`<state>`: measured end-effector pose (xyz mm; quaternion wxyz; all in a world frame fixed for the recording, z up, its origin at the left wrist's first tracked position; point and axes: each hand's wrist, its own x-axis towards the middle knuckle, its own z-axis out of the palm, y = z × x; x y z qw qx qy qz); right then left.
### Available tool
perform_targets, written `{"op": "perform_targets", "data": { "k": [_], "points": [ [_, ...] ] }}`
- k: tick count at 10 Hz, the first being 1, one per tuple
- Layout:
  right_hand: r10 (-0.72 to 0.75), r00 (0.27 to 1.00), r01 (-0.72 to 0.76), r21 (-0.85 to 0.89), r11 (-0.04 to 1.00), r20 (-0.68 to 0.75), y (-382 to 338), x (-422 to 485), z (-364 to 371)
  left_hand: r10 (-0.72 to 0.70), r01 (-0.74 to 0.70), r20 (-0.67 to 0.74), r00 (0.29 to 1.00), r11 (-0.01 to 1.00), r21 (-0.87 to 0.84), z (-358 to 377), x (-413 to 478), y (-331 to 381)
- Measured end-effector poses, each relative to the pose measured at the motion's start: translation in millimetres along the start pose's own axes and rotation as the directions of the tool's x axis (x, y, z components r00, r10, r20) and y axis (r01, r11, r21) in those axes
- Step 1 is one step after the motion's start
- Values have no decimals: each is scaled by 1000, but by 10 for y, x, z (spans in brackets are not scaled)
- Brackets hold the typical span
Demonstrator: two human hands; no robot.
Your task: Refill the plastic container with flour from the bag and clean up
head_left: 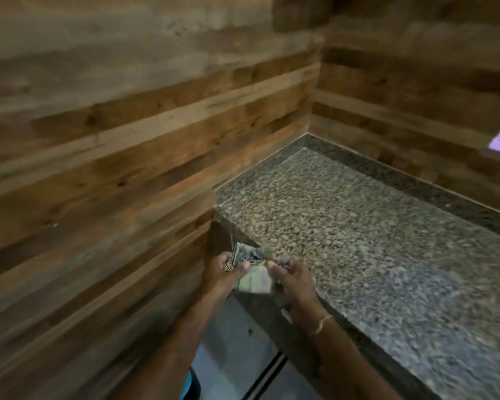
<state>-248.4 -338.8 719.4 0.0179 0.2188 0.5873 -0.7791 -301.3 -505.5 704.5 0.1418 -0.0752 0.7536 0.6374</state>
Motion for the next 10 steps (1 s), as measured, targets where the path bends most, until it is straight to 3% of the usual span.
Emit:
{"op": "perform_targets", "data": {
  "k": [1,4,6,7,9,10],
  "points": [
    [-50,997,46,-62,997,-65,-90,295,-267,-9,3,82,997,998,65,261,334,96],
    [-102,978,65,-202,977,-180,-165,913,-598,72,-114,128,989,923,367,898,1272,282],
    [-51,954,-35,-277,960,-297,-46,1422,-592,171,-282,240,955,767,577,1059,1806,150],
    [-111,940,-38,-422,906,-322,50,1596,-589,195,-344,293,936,690,637,1102,1959,3],
    [-223,922,-80,-719,690,-317,265,1709,-618,231,-480,425,875,518,708,1090,2143,-227],
    [-223,924,-50,-676,735,-311,258,1704,-697,249,-487,420,873,499,717,1149,2177,-208]
  ]
}}
